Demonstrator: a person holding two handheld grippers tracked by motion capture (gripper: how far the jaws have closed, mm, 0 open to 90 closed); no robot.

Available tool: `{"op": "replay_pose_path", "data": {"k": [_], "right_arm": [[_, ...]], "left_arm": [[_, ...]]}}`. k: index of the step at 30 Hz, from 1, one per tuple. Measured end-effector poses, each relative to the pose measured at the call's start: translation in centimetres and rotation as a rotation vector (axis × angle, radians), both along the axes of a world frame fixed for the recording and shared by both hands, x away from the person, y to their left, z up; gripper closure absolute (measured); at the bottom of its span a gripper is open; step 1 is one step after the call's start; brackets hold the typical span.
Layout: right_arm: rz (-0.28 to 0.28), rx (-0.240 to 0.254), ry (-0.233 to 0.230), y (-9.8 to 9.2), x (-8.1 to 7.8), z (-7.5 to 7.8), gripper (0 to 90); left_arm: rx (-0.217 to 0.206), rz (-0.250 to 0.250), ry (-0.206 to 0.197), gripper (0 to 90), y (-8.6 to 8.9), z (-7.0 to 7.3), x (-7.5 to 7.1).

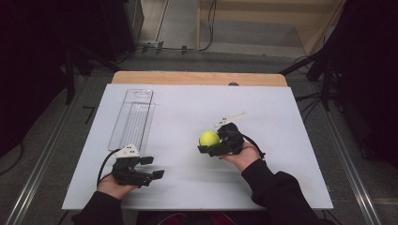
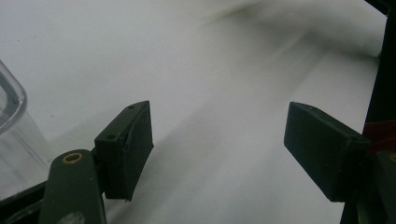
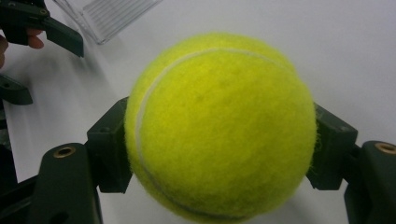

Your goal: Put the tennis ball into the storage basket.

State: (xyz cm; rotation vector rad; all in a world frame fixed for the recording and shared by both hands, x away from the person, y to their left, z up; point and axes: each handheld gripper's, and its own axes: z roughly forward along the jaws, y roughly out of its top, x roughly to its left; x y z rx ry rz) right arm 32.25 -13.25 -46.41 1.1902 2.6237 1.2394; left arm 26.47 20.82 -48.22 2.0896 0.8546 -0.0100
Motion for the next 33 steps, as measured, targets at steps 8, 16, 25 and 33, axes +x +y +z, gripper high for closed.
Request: {"op": "replay_pose_path", "data": {"k": [8,16,25,33], "right_arm": [[0.021,0.005,0.011,1.2,0.8,0.6,23.4],[0.042,0.007,0.002,2.9,1.7,1.0,23.4],[0.06,0.009,-0.002,4.8,2.8,1.5,23.4],[0.066,0.031,0.002,6.4,3.8,2.0,23.4]], "left_arm": [[-0.001,0.007,-0.005,24.4,0.0,0.0,-0.1],[-0.007,0.007,-0.005,24.4,0.1,0.0,-0.1],[-0.003,0.011,-0.007,24.4,0.1,0.0,-0.1],[-0.002,0.01,-0.005,24.4,0.1,0.0,-0.1]]}}
